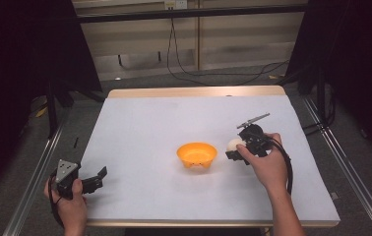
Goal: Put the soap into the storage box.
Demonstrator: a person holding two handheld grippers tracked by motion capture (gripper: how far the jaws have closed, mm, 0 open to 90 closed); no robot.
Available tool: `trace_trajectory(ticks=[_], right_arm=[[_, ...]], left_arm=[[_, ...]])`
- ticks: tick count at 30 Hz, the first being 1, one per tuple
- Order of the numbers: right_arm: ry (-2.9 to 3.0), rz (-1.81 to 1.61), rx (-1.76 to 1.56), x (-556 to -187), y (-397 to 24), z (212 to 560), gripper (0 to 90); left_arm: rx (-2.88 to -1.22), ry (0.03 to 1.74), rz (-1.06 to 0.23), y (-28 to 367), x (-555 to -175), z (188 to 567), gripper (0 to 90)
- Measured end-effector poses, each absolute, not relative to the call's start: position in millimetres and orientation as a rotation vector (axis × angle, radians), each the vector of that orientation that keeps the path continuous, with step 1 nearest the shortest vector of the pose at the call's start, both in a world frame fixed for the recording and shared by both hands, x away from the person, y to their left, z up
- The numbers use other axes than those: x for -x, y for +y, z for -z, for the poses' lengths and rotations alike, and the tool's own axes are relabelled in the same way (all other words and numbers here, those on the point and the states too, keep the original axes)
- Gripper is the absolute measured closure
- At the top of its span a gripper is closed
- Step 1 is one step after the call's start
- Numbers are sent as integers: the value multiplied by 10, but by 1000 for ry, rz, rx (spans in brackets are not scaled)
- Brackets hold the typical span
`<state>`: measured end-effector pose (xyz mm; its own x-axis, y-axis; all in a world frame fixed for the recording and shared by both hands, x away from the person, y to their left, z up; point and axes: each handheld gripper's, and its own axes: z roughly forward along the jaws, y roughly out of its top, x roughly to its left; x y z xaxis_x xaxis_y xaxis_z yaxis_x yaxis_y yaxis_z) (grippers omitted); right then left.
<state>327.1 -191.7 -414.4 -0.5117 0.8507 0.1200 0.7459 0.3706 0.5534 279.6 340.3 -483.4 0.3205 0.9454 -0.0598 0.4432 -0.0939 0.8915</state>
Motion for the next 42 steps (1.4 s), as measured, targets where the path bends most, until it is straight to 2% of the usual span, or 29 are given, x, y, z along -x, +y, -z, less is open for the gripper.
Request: trace_trajectory(ticks=[21,42], right_arm=[[2468,-856,-1397,-3356,-1643,4016,240],[2508,-860,-1345,-3410,-1383,4029,240]], left_arm=[[-1693,1263,-709,3402,-2796,4835,2],[-1688,1266,-705,3404,-2800,4836,2]])
